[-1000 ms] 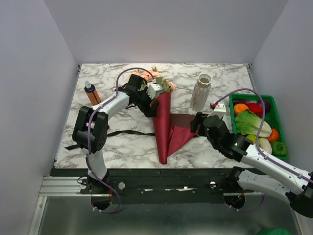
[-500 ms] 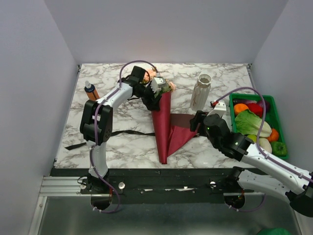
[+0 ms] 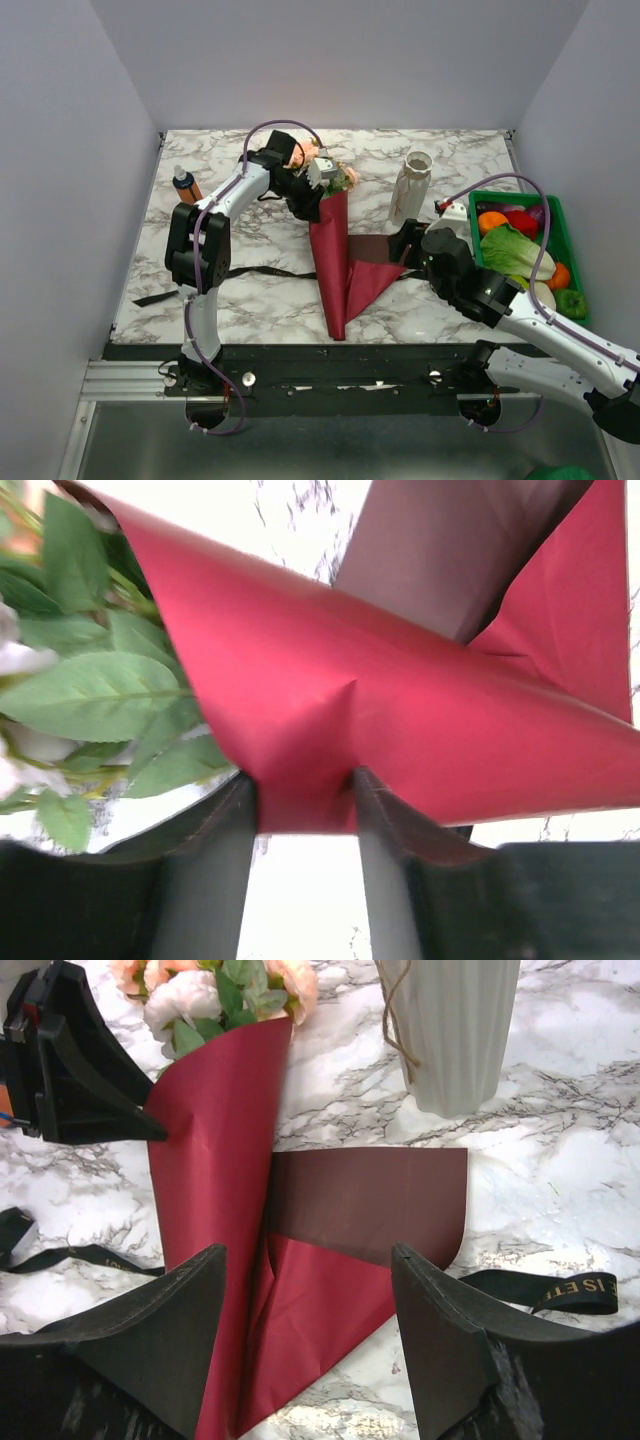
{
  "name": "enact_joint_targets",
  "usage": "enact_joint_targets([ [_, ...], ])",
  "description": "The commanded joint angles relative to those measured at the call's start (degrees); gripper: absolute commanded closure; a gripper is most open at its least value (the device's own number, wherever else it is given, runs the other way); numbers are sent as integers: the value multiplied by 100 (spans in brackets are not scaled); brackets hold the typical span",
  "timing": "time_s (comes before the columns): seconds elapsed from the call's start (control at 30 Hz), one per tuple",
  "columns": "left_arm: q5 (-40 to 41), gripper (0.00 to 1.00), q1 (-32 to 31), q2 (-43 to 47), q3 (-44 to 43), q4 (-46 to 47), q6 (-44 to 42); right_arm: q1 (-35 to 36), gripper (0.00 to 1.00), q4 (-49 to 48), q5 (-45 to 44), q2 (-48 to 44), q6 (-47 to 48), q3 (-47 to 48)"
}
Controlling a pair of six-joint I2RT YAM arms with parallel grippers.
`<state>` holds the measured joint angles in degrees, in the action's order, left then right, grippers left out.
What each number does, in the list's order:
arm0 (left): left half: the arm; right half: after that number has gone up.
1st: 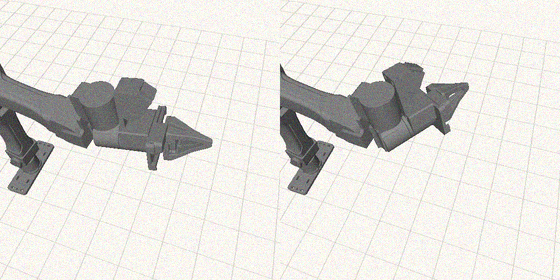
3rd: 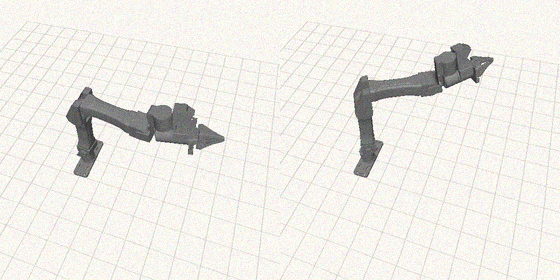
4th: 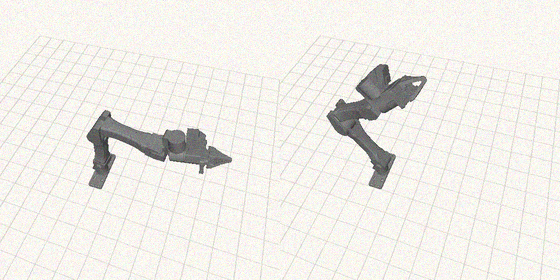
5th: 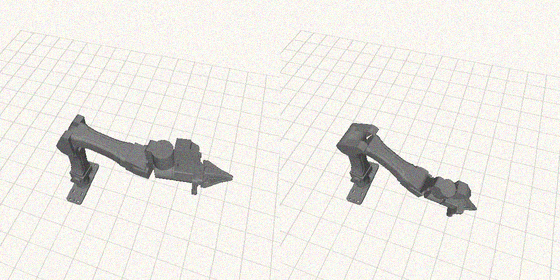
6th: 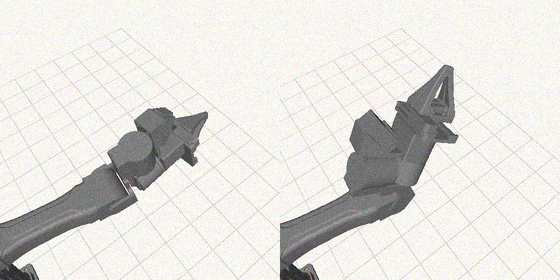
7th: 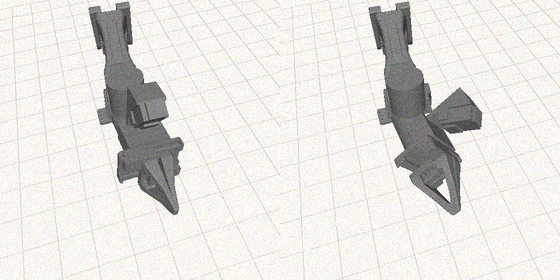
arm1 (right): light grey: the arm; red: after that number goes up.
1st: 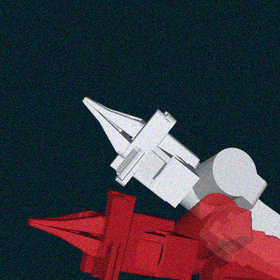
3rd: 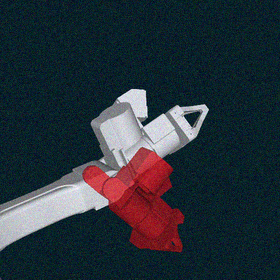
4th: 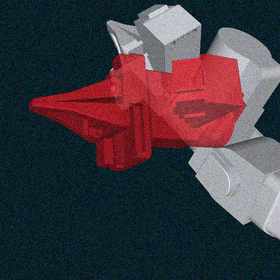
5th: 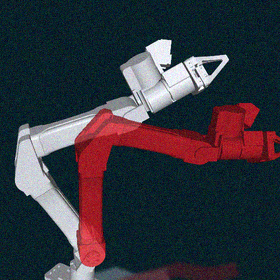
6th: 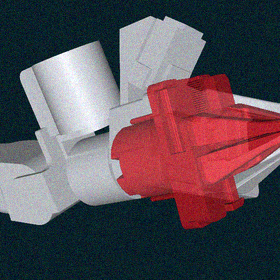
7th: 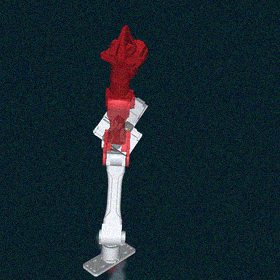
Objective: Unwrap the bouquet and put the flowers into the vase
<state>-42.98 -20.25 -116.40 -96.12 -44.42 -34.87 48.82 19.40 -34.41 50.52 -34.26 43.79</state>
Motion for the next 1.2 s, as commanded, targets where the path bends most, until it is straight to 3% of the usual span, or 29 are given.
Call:
enact_joint_targets([
  [0.0, -79, 71, 12, 170, -259, -339, -99, 49, 27, -85, -109, 1, -46, 165],
  [0.07, -44, 83, 21, 205, -259, -339, -64, 40, 27, -85, -118, -25, -54, 156],
  [0.27, 18, 100, 12, 197, -469, -567, -29, 49, 28, -77, -215, -226, -54, 121],
  [0.53, -263, 100, -49, 337, -1927, -1305, 638, 49, 28, -59, -259, -411, -89, 86],
  [0.67, -263, 95, -251, 530, -2368, -1551, 964, 49, 28, -68, -259, -464, -116, 60],
  [0.7, -246, 92, -304, 600, -2359, -1595, 1043, 49, 28, -68, -259, -490, -125, 51],
  [0.73, -211, 83, -365, 636, -2333, -1604, 1114, 40, 28, -68, -268, -526, -133, 33],
  [0.77, -202, 62, -531, 680, -2272, -1613, 1253, 49, 28, -68, -259, -543, -151, 24],
  [0.83, -132, 38, -716, 785, -2052, -1517, 1404, 49, 28, -59, -276, -578, -160, -2],
  [0.87, 8, 10, -874, 812, -1973, -1456, 1552, 40, 28, -68, -276, -596, -177, -11],
  [0.9, 114, 1, -954, 855, -1833, -1316, 1606, 40, 26, -68, -303, -605, -177, -11],
  [1.03, 501, 1, -946, 900, -1674, -1226, 1651, 40, 24, -15, -303, -623, -186, 33],
  [1.17, 378, 1, -472, 1066, -1262, -1139, 1414, 40, 23, 20, -294, -631, -160, 24],
])
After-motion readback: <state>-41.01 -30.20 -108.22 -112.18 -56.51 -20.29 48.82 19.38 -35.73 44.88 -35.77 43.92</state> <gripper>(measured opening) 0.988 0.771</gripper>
